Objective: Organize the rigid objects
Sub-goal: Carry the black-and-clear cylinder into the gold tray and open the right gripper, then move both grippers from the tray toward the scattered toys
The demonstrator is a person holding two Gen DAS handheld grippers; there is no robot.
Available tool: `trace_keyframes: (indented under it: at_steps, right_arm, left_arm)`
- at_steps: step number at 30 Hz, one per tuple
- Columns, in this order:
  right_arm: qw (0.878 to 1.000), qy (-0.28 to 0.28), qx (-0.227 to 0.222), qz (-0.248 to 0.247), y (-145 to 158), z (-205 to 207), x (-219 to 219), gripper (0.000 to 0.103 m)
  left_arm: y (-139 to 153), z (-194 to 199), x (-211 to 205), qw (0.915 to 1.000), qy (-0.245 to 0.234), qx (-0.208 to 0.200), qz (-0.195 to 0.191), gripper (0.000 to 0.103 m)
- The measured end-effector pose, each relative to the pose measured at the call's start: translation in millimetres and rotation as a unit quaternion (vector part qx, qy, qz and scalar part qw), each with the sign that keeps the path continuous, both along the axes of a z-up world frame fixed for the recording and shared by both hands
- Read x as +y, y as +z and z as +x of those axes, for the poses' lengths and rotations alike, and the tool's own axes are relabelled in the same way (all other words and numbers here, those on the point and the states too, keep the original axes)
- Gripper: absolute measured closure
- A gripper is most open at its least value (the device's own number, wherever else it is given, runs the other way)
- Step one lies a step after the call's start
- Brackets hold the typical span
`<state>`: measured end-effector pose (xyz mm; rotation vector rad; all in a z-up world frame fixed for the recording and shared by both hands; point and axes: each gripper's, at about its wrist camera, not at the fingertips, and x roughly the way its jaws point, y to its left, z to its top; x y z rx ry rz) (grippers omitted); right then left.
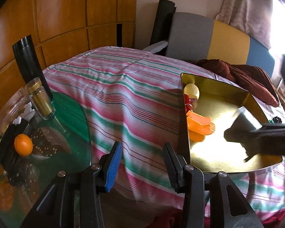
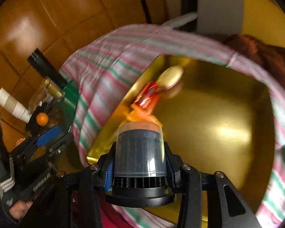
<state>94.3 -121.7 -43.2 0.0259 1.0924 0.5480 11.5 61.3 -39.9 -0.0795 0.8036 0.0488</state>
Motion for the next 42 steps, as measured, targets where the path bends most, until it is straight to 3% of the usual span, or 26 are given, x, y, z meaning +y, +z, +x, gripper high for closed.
trace_keyframes:
  at_steps: [6, 22, 33, 42]
  right_arm:
    - [0.998, 0.002, 0.067, 0.006, -36, 10, 22, 0.059]
    - [0.994, -0.003, 0.07, 0.084, -18, -10, 4, 0.054]
    - [0.996, -0.02, 0.039, 0.079, -9, -17, -6, 0.053]
    - [0.999, -0.038, -0.012, 0.035, 4, -26, -23, 0.053]
  left_arm:
    - [-5, 1, 1, 1.0, -0.001, 0.008, -0.004, 0.057]
    - [-3, 0, -2, 1.0, -0.007, 0.004, -0.001, 0.057]
    - [4, -5, -11, 0.9997, -0.018, -0.006, 0.014, 0.057]
    - [8, -8, -19, 0.9994, -0.027, -0.009, 0.022, 0.057]
